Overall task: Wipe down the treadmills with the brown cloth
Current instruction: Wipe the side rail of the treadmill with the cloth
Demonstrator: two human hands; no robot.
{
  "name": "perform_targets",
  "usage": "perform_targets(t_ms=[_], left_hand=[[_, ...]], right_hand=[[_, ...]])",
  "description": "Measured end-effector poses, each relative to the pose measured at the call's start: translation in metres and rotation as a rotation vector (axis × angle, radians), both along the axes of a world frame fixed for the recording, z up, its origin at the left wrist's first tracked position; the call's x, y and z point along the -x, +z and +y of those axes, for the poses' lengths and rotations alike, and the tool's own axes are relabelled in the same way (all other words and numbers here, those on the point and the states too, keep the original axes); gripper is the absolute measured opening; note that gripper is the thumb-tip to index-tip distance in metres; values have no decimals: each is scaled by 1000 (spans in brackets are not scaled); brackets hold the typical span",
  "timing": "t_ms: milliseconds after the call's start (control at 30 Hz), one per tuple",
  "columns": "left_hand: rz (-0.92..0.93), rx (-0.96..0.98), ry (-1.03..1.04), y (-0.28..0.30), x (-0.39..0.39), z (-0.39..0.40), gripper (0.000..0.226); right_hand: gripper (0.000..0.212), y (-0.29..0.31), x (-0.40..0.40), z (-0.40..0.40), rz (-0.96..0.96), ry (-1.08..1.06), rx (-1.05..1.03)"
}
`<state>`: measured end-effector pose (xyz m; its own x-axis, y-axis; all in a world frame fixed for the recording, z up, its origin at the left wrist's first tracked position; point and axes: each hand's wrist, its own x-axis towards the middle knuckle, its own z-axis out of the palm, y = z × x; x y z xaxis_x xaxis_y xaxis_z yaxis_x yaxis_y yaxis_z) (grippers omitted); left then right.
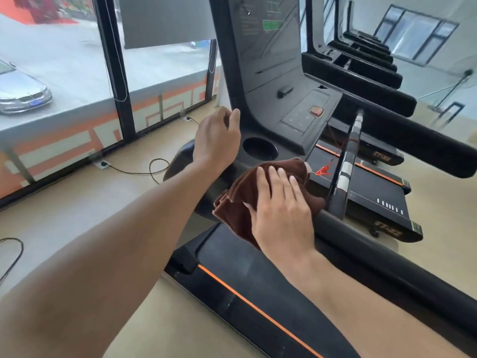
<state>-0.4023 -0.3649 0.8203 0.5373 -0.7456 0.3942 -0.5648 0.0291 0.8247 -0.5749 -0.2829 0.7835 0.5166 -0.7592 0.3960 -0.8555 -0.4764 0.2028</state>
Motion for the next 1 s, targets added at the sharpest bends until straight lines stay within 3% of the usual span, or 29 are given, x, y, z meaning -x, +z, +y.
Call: perform_targets(t_ms=[133,233,433,533,667,800,1000], left_hand=[[9,-52,-78,5,-4,-1,48],[135,-45,-140,10,-10,2,52],[-24,-146,-236,8,14,21,60],[-19,-135,-194,1,43,30,59],[156,-48,-129,-5,81,38,56],[113,-87,-50,-9,131,48,58],[68,26,69,-27,217,79,54]], right_hand=[[72,18,-22,-28,-2,109,-141],[87,35,-28,-48,71,212,-329],[98,25,-20,-31,108,134,-248],[97,18,5,-20,118,112,-177],[92,14,50,-11,78,123,-196],[89,17,114,-7,26,183,-204],[94,24,203,10,188,302,-242]])
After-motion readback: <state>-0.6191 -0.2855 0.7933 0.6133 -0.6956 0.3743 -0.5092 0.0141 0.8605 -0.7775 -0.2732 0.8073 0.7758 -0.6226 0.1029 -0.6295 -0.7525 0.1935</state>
